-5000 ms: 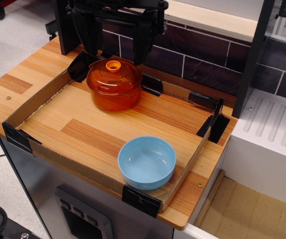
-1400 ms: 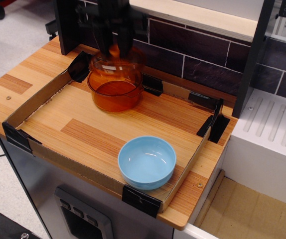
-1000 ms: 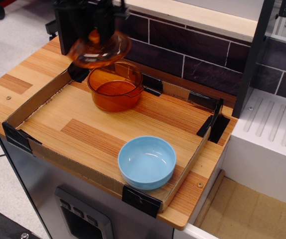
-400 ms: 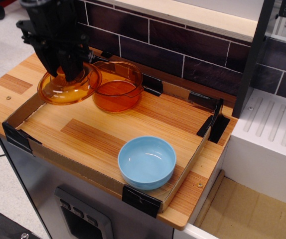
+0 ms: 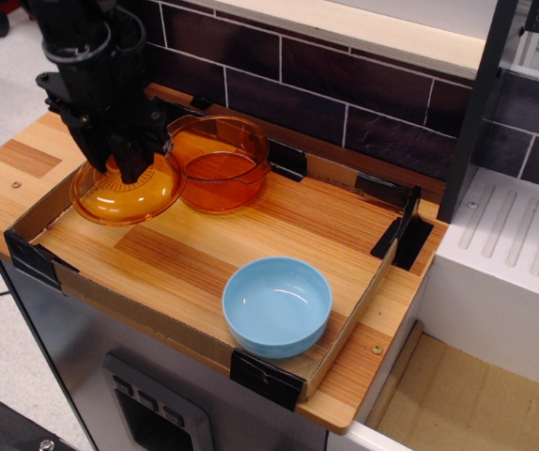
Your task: Take lid off pot
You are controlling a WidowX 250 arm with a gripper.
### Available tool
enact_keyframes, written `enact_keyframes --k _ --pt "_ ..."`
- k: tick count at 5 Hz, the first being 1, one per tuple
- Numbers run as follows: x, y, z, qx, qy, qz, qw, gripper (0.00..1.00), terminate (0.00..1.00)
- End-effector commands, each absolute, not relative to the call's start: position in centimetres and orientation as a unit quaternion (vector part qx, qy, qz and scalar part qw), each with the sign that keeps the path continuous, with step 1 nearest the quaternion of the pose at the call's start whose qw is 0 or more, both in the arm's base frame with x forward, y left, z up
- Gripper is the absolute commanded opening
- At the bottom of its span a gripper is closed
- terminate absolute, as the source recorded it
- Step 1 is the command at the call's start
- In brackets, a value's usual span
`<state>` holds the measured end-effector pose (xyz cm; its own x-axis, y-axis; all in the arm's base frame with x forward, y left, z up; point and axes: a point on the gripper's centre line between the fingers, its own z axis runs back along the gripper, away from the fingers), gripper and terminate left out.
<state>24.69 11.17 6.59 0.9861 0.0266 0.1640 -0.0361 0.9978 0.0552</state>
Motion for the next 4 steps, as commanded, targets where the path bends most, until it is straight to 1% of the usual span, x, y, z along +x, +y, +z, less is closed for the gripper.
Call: enact_keyframes --k 1,2,3,4 --pt "25.1 12.2 5.9 0.042 -0.079 0.007 0.996 0.0 0.0" --pt "25.1 12.1 5.2 0.048 -0.075 0.004 0.996 0.0 0.0" --pt "24.9 12.1 4.1 0.056 -0.059 0.001 0.997 0.0 0.0" --pt "23.7 11.7 3.1 0.057 -0.039 -0.008 0.998 0.0 0.0"
